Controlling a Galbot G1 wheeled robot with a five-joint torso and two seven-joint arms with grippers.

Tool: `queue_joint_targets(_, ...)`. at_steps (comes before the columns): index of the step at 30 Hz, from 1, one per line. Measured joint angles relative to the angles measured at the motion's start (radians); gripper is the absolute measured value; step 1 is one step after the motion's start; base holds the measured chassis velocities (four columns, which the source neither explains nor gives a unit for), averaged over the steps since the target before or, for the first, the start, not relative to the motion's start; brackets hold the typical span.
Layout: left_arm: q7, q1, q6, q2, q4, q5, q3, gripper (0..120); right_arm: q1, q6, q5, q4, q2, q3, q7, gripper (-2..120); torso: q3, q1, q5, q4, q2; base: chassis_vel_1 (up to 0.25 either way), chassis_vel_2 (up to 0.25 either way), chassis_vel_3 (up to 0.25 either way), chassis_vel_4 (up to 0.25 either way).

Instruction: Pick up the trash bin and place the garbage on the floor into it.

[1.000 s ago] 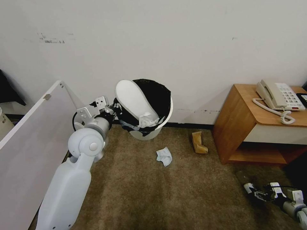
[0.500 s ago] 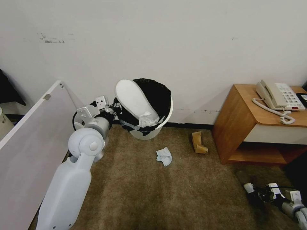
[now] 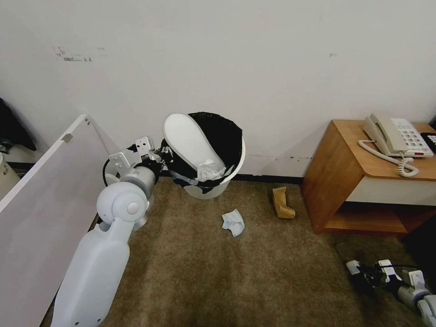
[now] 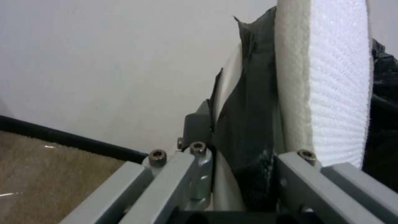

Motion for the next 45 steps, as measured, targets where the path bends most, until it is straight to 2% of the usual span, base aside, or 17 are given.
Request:
queue_joint_targets(4,0.000,0.000,0.000,0.000,0.002,0.001,0.001,4,0.003,0.000,-0.001,-0.005,0.001,-0.001,0.001,59,0.000,0.000,-0.0001,-0.0002,0.000,0.000,0.000,0.000,0.000)
queue_joint_targets(5,0.000,0.000,0.000,0.000,0.002,0.001,0.001,4,0.003,0.000,-0.001,-0.005,0.001,-0.001,0.001,59,0.000,0.000,-0.0001,-0.0002,0.000,0.000,0.000,0.000,0.000)
queue_joint_targets(8,0.001,0.002,-0.001,-0.002,0.002,0.003,0.003,4,0.009,0.001,-0.002,-0.010,0.000,-0.005,0.001,74,0.000,0.000,-0.0001,-0.0002,0.000,0.000,0.000,0.000,0.000)
queue_joint_targets(9,0.001,0.002,-0.001,-0.002,0.002,0.003,0.003,4,0.009,0.001,-0.002,-0.010,0.000,-0.005,0.001,74,0.000,0.000,-0.0001,-0.0002,0.000,0.000,0.000,0.000,0.000)
queue_joint_targets(11,0.001,0.003,-0.002,-0.005,0.003,0.006,0.006,4,0.027,0.002,-0.012,-0.026,0.007,-0.013,0.001,85,0.000,0.000,-0.0001,-0.0003,0.000,0.000,0.000,0.000,0.000)
queue_joint_targets(15,0.001,0.004,-0.002,-0.005,0.003,0.008,0.008,4,0.052,0.009,-0.026,-0.047,0.020,-0.020,0.004,93,0.000,0.000,-0.0001,-0.0002,0.000,0.000,0.000,0.000,0.000)
queue_joint_targets(16,0.001,0.005,-0.002,-0.004,0.003,0.008,0.008,4,0.062,0.012,-0.032,-0.056,0.026,-0.023,0.005,98,0.000,0.000,-0.0001,-0.0001,0.000,0.000,0.000,0.000,0.000)
queue_joint_targets(23,0.001,0.012,-0.002,0.006,-0.002,0.007,0.001,4,0.091,0.016,-0.047,-0.071,0.037,-0.039,0.006,100,0.000,0.000,-0.0002,-0.0001,0.000,0.000,0.000,0.000,0.000)
queue_joint_targets(27,0.001,0.013,-0.002,0.003,-0.002,0.007,0.001,4,0.097,0.016,-0.056,-0.072,0.039,-0.043,0.006,94,0.000,0.000,-0.0002,0.0000,0.000,0.000,0.000,0.000,0.000)
queue_joint_targets(29,0.001,0.013,-0.002,0.001,-0.002,0.007,0.001,4,0.098,0.016,-0.063,-0.073,0.039,-0.044,0.001,83,0.000,0.000,-0.0002,-0.0002,0.000,0.000,0.000,0.000,0.000)
queue_joint_targets(32,0.000,0.014,-0.002,0.001,-0.002,0.008,0.001,4,0.098,0.016,-0.063,-0.073,0.039,-0.043,0.000,78,0.000,0.000,-0.0002,-0.0002,0.000,0.000,0.000,0.000,0.000)
queue_joint_targets(34,0.000,0.015,-0.002,0.001,-0.002,0.009,0.001,4,0.100,0.020,-0.067,-0.083,0.040,-0.040,-0.003,64,0.000,0.000,-0.0003,-0.0002,0.000,0.000,0.000,0.000,0.000)
queue_joint_targets(35,0.000,0.015,-0.002,0.001,-0.002,0.009,0.001,4,0.100,0.020,-0.067,-0.083,0.040,-0.040,-0.003,64,0.000,0.000,-0.0003,-0.0002,0.000,0.000,0.000,0.000,0.000)
queue_joint_targets(39,0.000,0.016,-0.003,-0.001,-0.003,0.009,0.000,4,0.107,0.028,-0.076,-0.099,0.045,-0.034,-0.006,46,0.000,0.000,-0.0003,-0.0002,0.000,0.000,0.000,0.000,0.000)
queue_joint_targets(45,0.000,0.019,-0.003,0.000,-0.003,0.010,-0.003,4,0.106,0.036,-0.080,-0.104,0.046,-0.029,-0.009,32,0.000,0.000,-0.0004,-0.0002,0.000,0.000,0.000,0.000,0.000)
